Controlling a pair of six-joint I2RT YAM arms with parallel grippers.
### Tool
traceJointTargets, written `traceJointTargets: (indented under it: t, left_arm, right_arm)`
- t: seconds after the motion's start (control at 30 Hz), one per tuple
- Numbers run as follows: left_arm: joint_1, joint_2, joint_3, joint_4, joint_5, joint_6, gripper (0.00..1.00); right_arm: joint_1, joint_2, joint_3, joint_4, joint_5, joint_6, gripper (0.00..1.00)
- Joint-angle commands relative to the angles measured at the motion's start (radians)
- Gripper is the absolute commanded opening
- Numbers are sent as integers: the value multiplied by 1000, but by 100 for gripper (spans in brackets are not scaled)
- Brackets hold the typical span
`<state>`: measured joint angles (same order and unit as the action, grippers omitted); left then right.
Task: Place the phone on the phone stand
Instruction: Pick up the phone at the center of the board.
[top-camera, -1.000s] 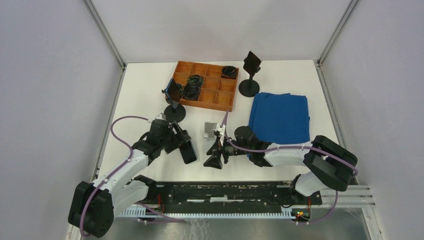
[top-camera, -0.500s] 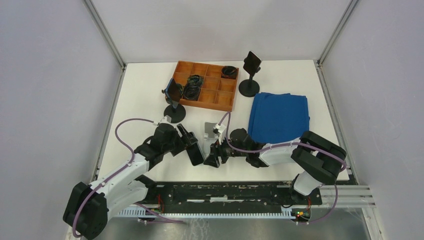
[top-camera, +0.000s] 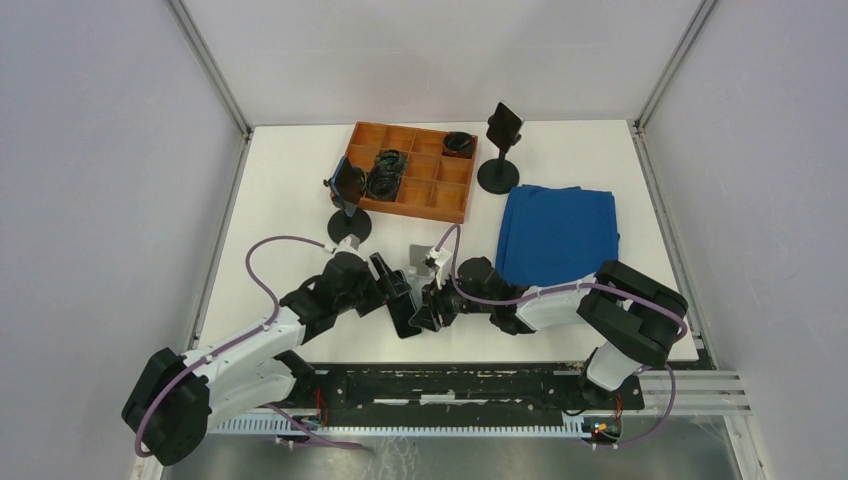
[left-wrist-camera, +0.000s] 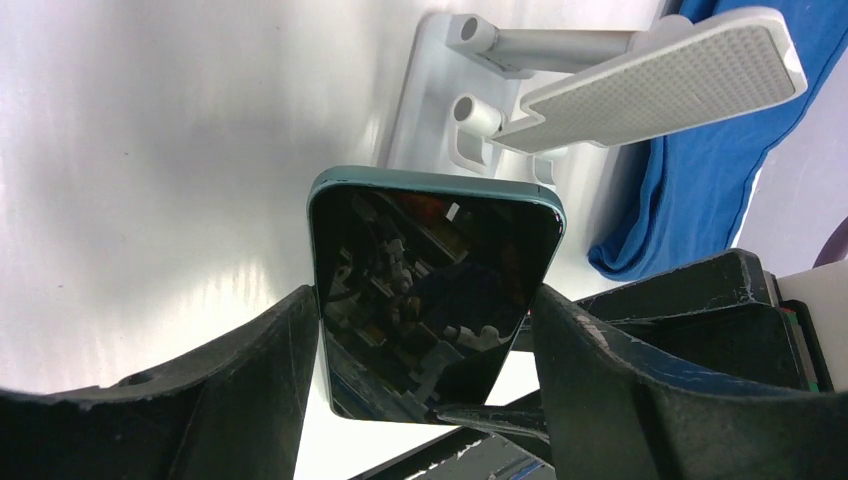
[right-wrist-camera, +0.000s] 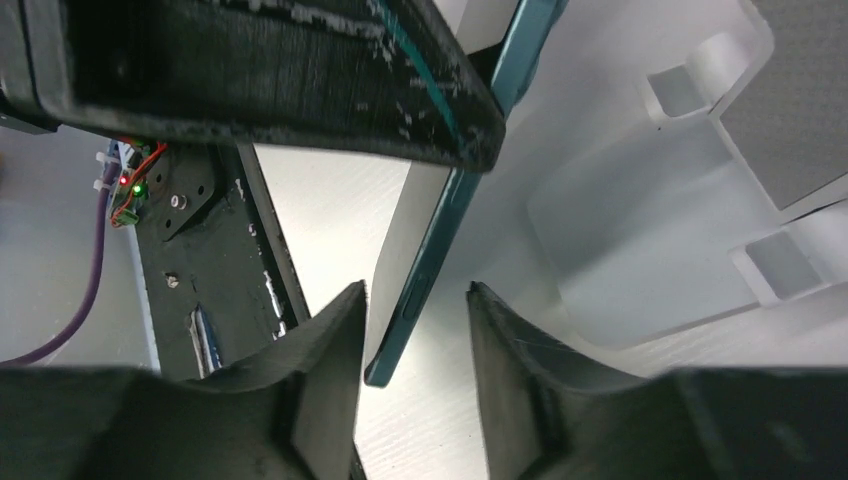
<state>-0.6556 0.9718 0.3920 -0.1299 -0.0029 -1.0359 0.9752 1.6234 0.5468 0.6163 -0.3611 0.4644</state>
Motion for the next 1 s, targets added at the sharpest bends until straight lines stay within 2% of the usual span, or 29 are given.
traceJointTargets:
  t: [0.0,0.3,0.43,0.63,0.83,0.97]
  left_arm:
    - [-40,4,49,79,-51,-61,40]
    - [-65,-22,51,101,-54,-36,43]
    - [-70,-104,21,150,-50,-11,65]
    - [-72,-270,22,81,-84,45,92]
    - [-72,-411,57,61,-42,187,100]
    - [-71,-498,107,55,-22,277,100]
  right_arm:
    - [1,3,36,18,8,2,38]
    - [-22,-8,35,40,-67,46,7]
    - [-45,-30,29,59,-118,83,0]
    - [-83,-90,24,86,-197,124,0]
    - [-144,-188,21,100,-266,120,0]
    - [-196,-259,27,92,-318,79,0]
